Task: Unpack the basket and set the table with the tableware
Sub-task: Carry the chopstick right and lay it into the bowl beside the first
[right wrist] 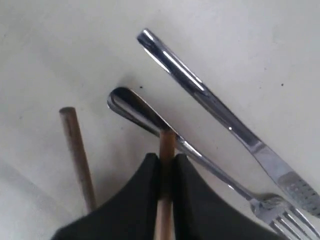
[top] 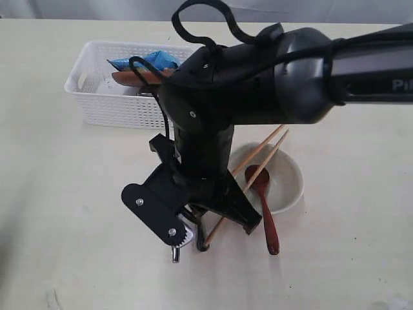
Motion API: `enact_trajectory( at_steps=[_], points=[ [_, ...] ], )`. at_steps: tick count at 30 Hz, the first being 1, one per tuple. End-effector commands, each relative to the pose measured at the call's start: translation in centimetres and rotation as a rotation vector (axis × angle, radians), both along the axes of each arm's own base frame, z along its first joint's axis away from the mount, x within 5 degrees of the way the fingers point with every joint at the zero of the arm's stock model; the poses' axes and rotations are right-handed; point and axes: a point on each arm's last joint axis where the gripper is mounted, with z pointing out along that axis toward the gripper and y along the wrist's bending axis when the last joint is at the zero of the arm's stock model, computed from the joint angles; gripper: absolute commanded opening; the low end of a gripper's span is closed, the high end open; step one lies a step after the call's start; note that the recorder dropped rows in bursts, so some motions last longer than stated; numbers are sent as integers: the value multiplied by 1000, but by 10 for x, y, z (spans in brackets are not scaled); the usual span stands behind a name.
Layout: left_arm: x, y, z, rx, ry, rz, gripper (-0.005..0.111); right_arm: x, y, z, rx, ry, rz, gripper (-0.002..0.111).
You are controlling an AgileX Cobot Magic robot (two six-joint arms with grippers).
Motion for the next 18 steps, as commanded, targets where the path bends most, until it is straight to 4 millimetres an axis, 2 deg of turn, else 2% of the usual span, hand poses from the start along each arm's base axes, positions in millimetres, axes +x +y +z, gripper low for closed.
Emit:
enact_trajectory(
  at_steps=[1,11,18],
  points=[
    [0,-1,0,-6,-11,-7,0,9,-6,-4,1,18,-38,0],
    [0,-1,0,-6,-11,-7,0,7,-3,-3,39,38,-23,0],
    [0,-1,0,-6,-11,-7,0,3,-5,18,94,28,-34,0]
  ],
)
